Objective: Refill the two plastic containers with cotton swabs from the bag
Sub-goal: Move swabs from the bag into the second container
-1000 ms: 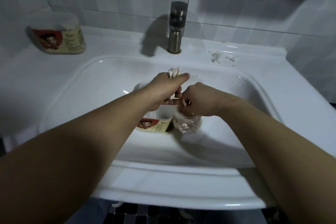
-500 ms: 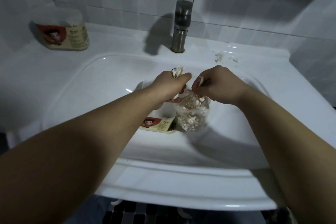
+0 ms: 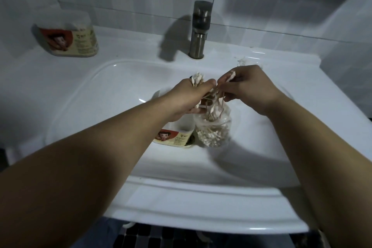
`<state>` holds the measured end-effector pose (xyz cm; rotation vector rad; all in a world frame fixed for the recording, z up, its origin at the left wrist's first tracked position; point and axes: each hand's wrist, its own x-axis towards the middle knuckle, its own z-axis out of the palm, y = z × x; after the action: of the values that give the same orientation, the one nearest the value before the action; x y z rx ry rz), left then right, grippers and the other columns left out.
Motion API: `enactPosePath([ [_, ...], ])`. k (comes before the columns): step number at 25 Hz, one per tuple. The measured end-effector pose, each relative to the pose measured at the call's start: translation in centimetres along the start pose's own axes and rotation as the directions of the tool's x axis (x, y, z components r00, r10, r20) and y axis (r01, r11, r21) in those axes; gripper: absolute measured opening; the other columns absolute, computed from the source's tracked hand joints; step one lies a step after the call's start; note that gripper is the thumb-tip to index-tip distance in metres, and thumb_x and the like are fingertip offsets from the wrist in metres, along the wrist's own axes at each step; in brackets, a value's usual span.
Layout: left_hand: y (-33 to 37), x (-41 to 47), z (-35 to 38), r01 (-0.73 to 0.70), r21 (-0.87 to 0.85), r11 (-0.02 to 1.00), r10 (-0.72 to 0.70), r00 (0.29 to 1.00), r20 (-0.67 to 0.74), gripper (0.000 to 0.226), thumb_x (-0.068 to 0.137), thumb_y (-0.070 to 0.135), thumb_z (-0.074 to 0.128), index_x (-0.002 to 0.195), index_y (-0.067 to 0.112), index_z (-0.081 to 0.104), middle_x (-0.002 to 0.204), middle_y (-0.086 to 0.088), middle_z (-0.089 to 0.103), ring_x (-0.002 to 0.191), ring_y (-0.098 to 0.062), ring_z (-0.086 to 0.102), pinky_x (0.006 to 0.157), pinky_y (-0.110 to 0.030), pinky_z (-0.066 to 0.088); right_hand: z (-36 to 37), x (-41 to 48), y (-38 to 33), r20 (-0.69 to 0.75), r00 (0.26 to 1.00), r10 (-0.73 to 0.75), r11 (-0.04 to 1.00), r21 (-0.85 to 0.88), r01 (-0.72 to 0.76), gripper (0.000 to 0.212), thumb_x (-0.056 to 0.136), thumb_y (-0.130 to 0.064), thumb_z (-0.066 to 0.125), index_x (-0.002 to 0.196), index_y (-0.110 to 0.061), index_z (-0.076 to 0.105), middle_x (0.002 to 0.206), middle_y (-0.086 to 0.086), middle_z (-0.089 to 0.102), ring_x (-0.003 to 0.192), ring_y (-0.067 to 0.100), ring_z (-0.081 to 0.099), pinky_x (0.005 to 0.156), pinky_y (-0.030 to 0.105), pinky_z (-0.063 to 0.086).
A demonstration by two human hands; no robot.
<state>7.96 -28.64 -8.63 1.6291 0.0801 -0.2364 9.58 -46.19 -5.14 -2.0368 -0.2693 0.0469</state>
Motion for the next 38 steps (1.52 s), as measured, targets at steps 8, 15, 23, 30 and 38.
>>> enactPosePath([
  [8, -1.0, 0.0, 0.3, -0.089, -0.015, 0.996, 0.090, 0.972, 0.219, 0.023, 0.094, -0.005, 0.065, 0.114, 0.006, 0.067, 0.093, -0.005, 0.071, 0.088, -0.018, 0.070, 0.082, -0.033, 0.062, 0.8, 0.0, 0.0, 0.005, 0.996, 0.091, 0.963, 0.253, -0.090, 0.012, 0.088, 0.010, 0.069, 0.093, 0.000, 0.065, 0.086, 0.023, 0.064, 0.071, 0.027, 0.071, 0.069, 0.036, 0.063],
  [15, -1.0, 0.1, 0.0, -0.099, 0.018, 0.995, 0.093, 0.969, 0.231, 0.021, 0.092, -0.010, 0.063, 0.107, 0.005, 0.067, 0.090, -0.009, 0.072, 0.084, -0.017, 0.071, 0.080, -0.030, 0.062, 0.9, 0.0, 0.1, 0.008, 0.995, 0.099, 0.967, 0.236, -0.098, 0.010, 0.086, 0.009, 0.072, 0.090, 0.000, 0.068, 0.086, 0.020, 0.067, 0.074, 0.024, 0.072, 0.072, 0.030, 0.061],
  [23, -0.9, 0.4, -0.3, -0.021, 0.029, 0.999, 0.015, 0.984, 0.176, 0.021, 0.097, -0.011, 0.055, 0.110, 0.003, 0.064, 0.091, -0.014, 0.075, 0.073, -0.014, 0.070, 0.075, -0.029, 0.063, -0.2, 0.2, -0.3, -0.093, 0.991, 0.093, 0.946, 0.320, -0.059, 0.018, 0.084, 0.015, 0.068, 0.079, -0.002, 0.064, 0.089, 0.023, 0.062, 0.080, 0.029, 0.069, 0.077, 0.032, 0.062],
  [30, -0.3, 0.8, -0.4, 0.027, -0.032, 0.999, -0.027, 1.000, 0.000, 0.012, 0.097, -0.001, 0.056, 0.093, 0.003, 0.066, 0.069, -0.009, 0.061, 0.057, -0.013, 0.051, 0.055, -0.025, 0.044, -1.5, 0.1, -0.1, -0.064, 0.994, 0.084, 0.940, 0.335, -0.058, 0.015, 0.085, 0.014, 0.066, 0.078, 0.000, 0.065, 0.084, 0.018, 0.064, 0.081, 0.027, 0.069, 0.075, 0.027, 0.059],
  [38, 0.7, 0.9, -0.5, -0.041, -0.268, 0.963, -0.012, 0.981, -0.193, 0.010, 0.102, 0.017, 0.053, 0.093, 0.014, 0.056, 0.051, 0.007, 0.042, 0.044, -0.009, 0.035, 0.049, -0.025, 0.033, -0.8, -0.6, -0.4, 0.133, 0.980, 0.149, 0.983, 0.085, -0.161, 0.015, 0.084, 0.014, 0.069, 0.099, 0.011, 0.068, 0.088, 0.024, 0.067, 0.079, 0.032, 0.071, 0.072, 0.028, 0.063],
])
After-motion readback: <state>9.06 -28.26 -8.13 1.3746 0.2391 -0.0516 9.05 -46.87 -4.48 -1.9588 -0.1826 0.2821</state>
